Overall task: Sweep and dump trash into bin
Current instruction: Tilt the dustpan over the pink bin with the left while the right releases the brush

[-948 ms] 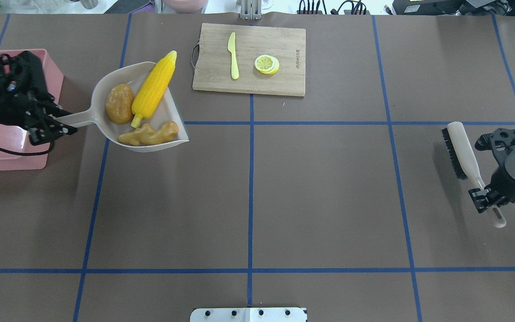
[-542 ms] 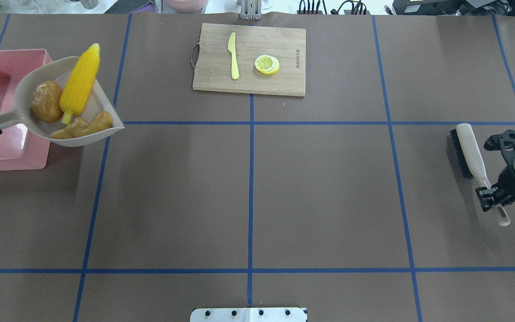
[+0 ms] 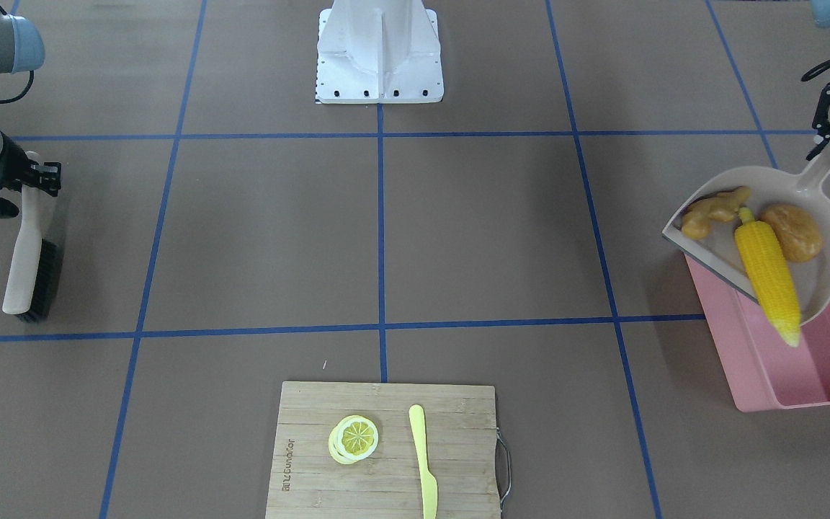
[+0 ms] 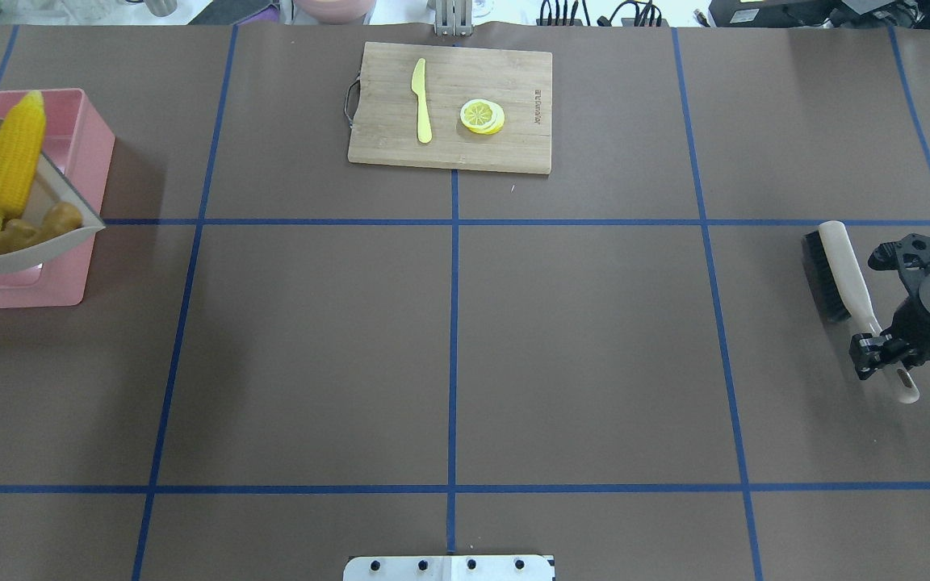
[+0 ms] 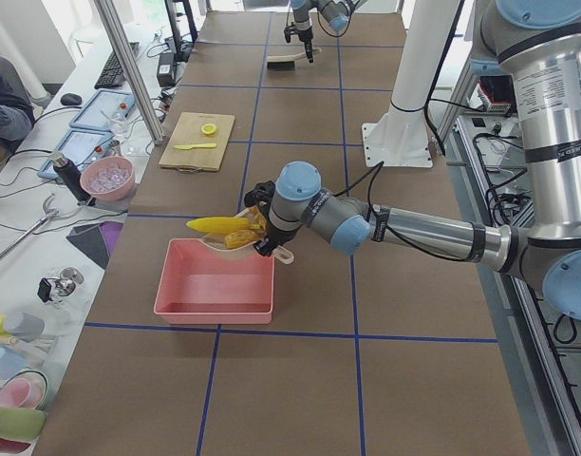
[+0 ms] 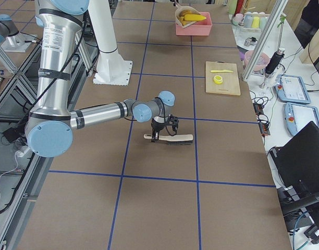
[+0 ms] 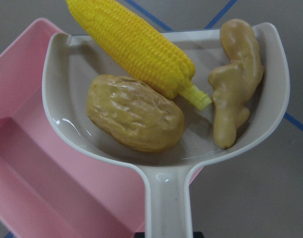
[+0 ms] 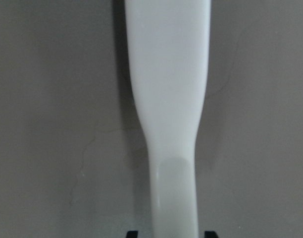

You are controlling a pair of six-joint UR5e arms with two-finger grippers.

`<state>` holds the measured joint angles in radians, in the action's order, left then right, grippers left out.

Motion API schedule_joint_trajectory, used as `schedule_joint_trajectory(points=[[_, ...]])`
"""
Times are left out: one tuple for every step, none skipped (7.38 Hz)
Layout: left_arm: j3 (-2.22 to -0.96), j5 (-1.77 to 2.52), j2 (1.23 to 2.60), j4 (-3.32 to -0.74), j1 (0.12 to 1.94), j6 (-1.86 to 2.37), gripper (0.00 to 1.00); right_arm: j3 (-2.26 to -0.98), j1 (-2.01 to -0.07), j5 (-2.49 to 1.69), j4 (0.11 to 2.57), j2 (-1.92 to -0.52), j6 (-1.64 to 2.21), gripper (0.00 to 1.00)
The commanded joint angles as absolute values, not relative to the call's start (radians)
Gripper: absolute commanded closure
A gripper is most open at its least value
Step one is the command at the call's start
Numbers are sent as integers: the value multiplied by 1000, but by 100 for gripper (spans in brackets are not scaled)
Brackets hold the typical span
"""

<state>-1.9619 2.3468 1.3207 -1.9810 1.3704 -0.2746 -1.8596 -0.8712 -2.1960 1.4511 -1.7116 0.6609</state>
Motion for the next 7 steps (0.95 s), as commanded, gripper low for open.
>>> schedule_joint_trajectory(points=[[-1954, 2359, 1316, -1803, 1463, -421, 66, -1858, -888, -2207, 1451, -1707, 661, 0], [-1957, 2349, 1316, -1722, 1476, -489, 66, -1858, -899, -2213, 1451, -1707, 658, 0], [-1962, 2335, 1322, -1642, 1486, -549, 66, -1861, -913, -2215, 1450, -1707, 657, 0], [-1963, 2286, 1331, -1578, 1509, -617, 66, -1870, -958, -2221, 1450, -1697, 658, 0], [-1959, 2243, 1366, -1513, 1534, -658, 66, -1885, -1018, -2238, 1448, -1669, 654, 0], [-1951, 2227, 1411, -1446, 1567, -698, 66, -1888, -1113, -2256, 1460, -1617, 650, 0], [-1924, 2227, 1464, -1387, 1594, -734, 66, -1887, -1184, -2252, 1451, -1605, 646, 0]])
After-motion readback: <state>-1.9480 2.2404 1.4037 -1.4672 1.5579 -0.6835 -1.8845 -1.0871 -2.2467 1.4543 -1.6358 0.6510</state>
